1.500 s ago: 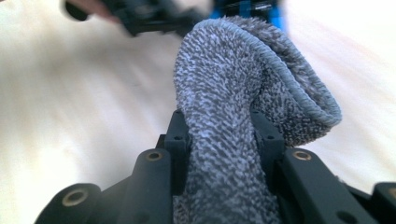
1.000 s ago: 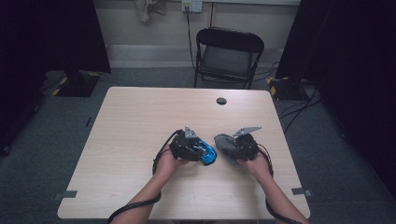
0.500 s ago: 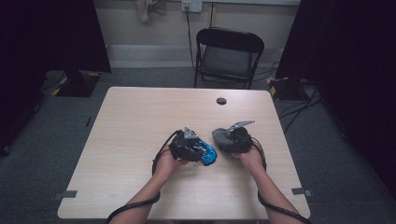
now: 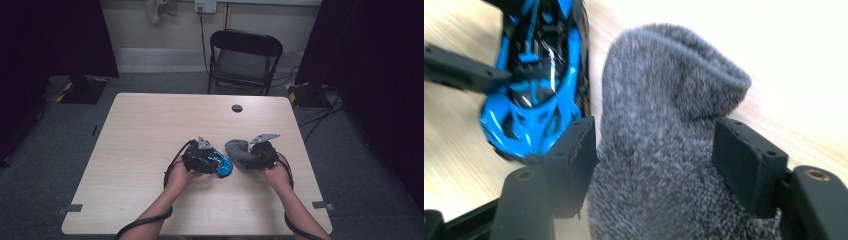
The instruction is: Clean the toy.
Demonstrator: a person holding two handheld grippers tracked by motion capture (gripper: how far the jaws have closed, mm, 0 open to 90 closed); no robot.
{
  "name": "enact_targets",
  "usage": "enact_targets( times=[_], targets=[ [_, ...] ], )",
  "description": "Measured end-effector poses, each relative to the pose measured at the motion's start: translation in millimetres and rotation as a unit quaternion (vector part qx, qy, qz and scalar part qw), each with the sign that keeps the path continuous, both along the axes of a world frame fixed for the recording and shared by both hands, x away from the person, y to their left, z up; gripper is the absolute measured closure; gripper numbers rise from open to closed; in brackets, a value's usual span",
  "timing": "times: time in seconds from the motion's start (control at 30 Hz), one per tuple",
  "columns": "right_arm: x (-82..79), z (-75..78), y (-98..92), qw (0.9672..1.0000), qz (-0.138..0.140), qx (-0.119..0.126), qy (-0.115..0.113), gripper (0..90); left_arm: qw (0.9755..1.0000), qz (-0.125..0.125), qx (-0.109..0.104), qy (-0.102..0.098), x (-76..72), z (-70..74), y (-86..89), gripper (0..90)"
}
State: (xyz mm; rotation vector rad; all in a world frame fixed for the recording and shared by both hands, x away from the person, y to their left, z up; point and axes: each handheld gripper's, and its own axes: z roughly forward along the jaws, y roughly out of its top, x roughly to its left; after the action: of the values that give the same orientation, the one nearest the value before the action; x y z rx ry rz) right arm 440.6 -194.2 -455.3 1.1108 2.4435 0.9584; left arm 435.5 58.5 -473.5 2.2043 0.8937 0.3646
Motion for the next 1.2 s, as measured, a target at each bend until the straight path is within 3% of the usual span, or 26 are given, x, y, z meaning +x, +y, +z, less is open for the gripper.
enact_targets(
  times=[0.13, 0.27, 0.37, 0.5, 0.6, 0.87, 0.93, 1.03, 1.2],
  targets=[
    [2.1, -10.4, -2.8, 0.9999, -0.011, -0.006, 0.007, 39.5, 1.0, -0.002, -0.001, 0.001, 0.1, 0.0, 0.5, 24.2],
    [4.9, -21.2, -1.8, 0.9997, -0.006, -0.004, 0.022, 63.2, 1.0, -0.005, -0.002, -0.001, 0.5, -0.3, 1.4, 24.2],
    [11.0, -17.4, 0.7, 0.9993, -0.011, 0.01, 0.033, 71.0, 1.0, -0.005, -0.005, -0.003, -0.1, -0.8, 1.8, 24.2],
    [26.6, -2.0, 8.5, 0.9992, -0.009, 0.032, 0.021, 71.5, 0.9999, -0.006, -0.009, -0.005, -0.9, -1.7, 2.5, 24.2],
    [42.0, 2.5, 21.5, 0.9996, 0.002, 0.024, 0.018, 71.5, 0.9999, -0.007, -0.01, -0.008, -0.9, -1.9, 3.1, 24.2],
    [74.6, -11.0, 64.5, 0.999, 0.027, 0.006, 0.035, 71.5, 0.9998, -0.012, -0.013, -0.004, -0.2, -1.9, 3.9, 24.2],
    [77.3, -17.5, 73.3, 0.9981, 0.037, 0.002, 0.048, 72.3, 0.9998, -0.011, -0.014, -0.007, -0.5, -2.3, 4.3, 24.2],
    [76.3, -18.7, 79.6, 0.9976, 0.051, 0.003, 0.047, 73.2, 0.9998, -0.011, -0.013, -0.004, -0.1, -1.9, 3.8, 24.2],
    [72.3, -16.5, 76.1, 0.9967, 0.062, 0.005, 0.053, 73.7, 0.9999, -0.008, -0.007, -0.012, -0.4, -2.9, 2.5, 24.2]
  ],
)
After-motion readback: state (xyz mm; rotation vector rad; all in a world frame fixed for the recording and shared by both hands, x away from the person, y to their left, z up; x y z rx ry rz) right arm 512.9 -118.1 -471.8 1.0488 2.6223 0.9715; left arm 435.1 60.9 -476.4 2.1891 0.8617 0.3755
